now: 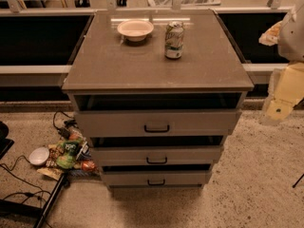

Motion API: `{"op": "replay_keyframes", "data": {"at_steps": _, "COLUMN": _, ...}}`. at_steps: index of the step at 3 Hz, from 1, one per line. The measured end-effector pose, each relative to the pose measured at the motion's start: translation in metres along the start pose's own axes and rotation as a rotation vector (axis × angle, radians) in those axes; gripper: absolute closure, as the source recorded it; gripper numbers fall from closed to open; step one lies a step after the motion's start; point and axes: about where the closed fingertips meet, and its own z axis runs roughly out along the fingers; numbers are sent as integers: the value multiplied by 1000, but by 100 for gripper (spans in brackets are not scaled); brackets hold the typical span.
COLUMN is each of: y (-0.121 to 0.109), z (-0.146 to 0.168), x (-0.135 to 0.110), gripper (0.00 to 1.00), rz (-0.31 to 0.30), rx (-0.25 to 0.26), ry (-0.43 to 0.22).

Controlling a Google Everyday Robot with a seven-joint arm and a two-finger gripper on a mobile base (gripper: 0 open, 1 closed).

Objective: Open bottom drawer

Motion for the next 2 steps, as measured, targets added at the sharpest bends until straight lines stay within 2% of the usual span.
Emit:
{"op": "replay_keyframes", "data": {"at_steps": 1, "y": 0, "z": 0, "x": 0, "gripper": 0, "rz": 0, "rx": 0, "ry": 0}}
{"op": "replay_keyframes", "data": {"at_steps": 2, "y": 4, "z": 15, "x": 1, "gripper": 0, "rz": 9, "rx": -4, "ry": -12}}
